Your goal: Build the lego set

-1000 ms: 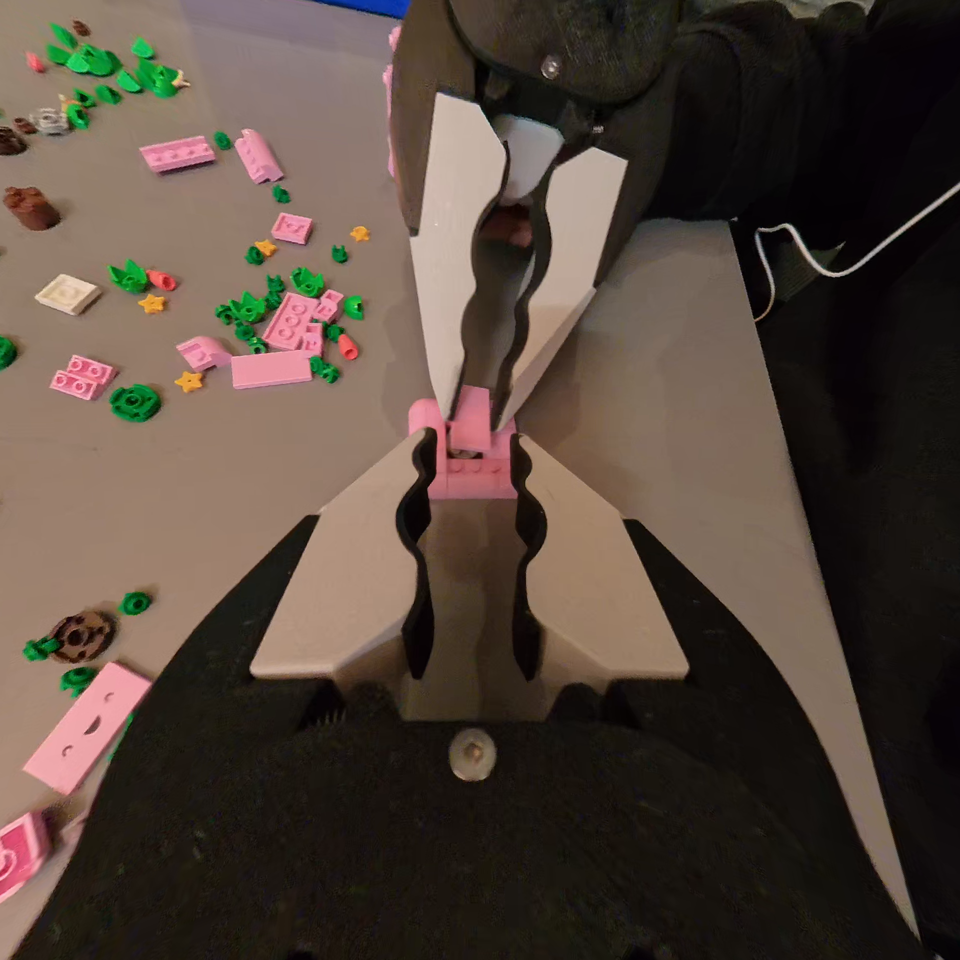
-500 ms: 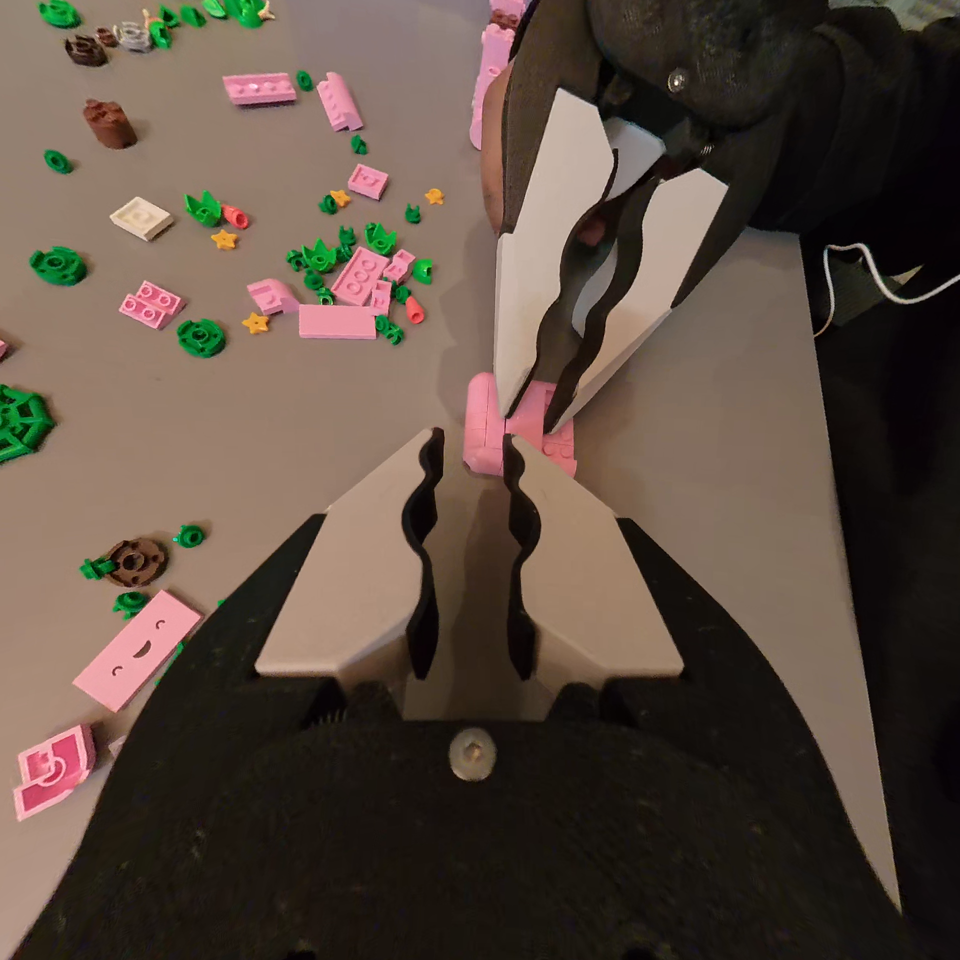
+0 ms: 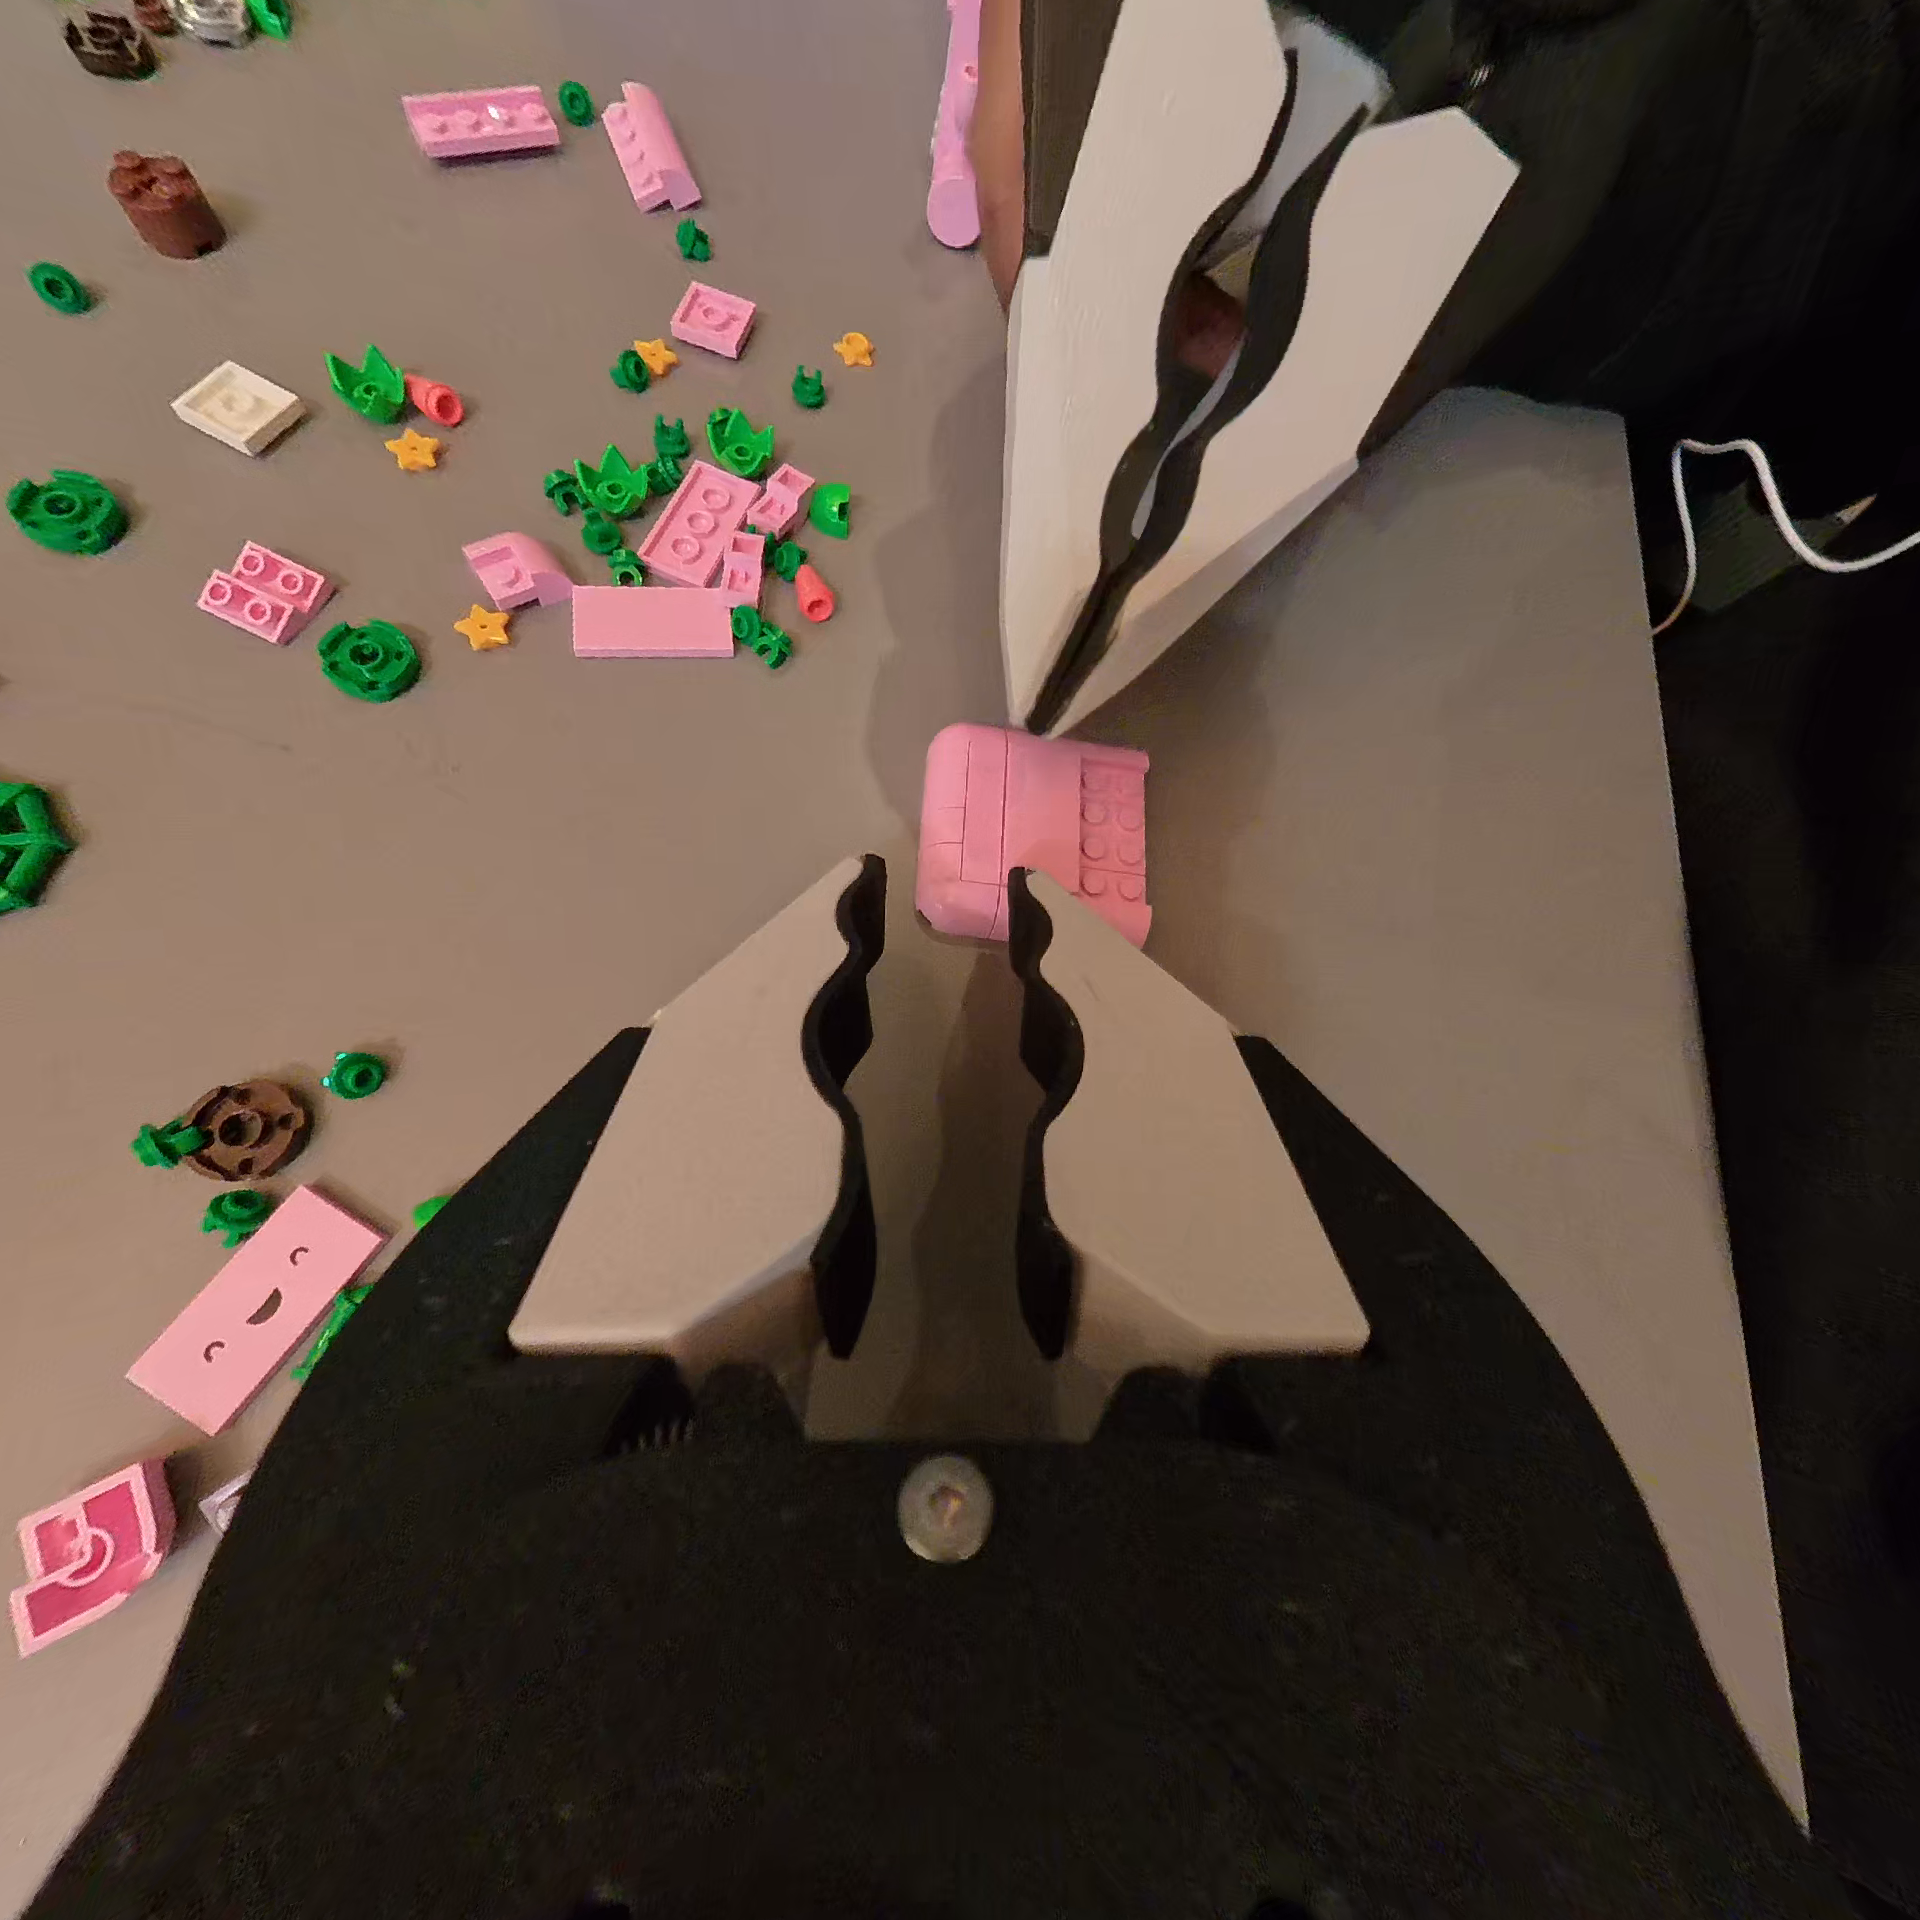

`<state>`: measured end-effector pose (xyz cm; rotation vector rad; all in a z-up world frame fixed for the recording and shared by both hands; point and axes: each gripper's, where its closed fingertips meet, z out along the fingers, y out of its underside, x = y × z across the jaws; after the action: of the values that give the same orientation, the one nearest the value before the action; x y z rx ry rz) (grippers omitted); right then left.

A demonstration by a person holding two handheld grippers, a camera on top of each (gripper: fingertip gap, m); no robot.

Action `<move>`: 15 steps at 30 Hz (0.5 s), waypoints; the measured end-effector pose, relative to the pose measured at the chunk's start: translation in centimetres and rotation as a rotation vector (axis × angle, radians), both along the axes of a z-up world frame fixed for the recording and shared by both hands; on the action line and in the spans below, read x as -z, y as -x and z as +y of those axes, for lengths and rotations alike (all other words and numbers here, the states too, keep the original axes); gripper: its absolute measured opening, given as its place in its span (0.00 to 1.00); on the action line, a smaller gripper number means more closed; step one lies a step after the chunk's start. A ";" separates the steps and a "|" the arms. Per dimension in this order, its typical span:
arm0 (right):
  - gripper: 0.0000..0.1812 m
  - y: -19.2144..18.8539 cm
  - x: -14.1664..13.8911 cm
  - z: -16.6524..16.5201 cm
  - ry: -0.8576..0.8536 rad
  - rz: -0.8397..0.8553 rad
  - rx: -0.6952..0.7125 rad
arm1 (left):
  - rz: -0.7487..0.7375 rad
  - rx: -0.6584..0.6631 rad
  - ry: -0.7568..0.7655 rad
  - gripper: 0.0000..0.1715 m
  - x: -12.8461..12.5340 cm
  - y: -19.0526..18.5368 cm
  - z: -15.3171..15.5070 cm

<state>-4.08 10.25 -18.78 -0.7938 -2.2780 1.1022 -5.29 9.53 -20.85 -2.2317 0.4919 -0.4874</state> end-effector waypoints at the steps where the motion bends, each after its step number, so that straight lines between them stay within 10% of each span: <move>1: 0.00 0.0 -0.2 -0.1 0.019 0.003 0.002 | 0.001 0.000 0.001 0.12 0.0 0.0 0.0; 15: 0.00 -0.2 2.1 -0.8 0.026 -0.133 0.006 | 0.005 0.005 0.011 0.12 0.2 -0.1 0.0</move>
<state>-3.93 9.43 -20.92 -0.9086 -2.3725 1.1090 -5.18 9.49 -21.04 -2.2436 0.4985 -0.4886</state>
